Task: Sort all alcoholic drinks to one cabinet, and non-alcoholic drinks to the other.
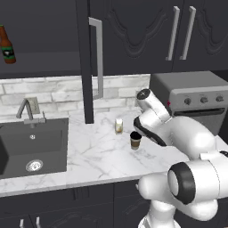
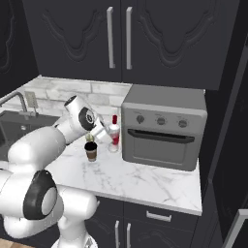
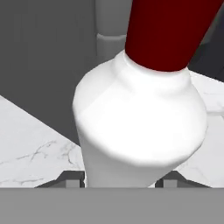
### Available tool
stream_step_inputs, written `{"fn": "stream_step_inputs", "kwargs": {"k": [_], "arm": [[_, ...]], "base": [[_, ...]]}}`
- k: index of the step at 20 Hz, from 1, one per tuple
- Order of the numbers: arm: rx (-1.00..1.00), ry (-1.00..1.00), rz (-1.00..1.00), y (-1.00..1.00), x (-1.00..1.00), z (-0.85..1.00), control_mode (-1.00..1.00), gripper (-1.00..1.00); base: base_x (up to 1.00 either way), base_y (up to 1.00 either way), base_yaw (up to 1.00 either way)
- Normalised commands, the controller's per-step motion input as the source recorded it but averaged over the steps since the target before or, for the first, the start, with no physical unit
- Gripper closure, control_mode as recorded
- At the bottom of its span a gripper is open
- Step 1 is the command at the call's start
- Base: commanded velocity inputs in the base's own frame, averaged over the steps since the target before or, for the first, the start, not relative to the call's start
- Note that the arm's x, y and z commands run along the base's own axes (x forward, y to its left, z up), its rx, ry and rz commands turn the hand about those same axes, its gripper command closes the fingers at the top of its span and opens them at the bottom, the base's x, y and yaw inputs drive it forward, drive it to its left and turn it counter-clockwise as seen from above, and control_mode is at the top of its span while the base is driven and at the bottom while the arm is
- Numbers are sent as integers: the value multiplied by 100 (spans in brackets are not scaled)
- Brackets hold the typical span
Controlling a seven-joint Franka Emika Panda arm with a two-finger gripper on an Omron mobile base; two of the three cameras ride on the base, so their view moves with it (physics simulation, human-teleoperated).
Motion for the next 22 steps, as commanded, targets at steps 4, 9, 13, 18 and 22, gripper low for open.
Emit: {"fn": "stream_step_inputs", "kwargs": {"k": [4,9,13,18,22], "arm": [[2,0,0,0,-81,91,-100,100],[6,0,12,-1,-94,50,-100,100],[2,0,27,-2,-69,28,-100,100],[0,0,37,-3,-44,44,-100,100],[0,0,33,-13,-36,53,-100,100]], "base": [[0,0,0],[0,0,0],[0,0,0],[0,0,0],[0,0,0]]}}
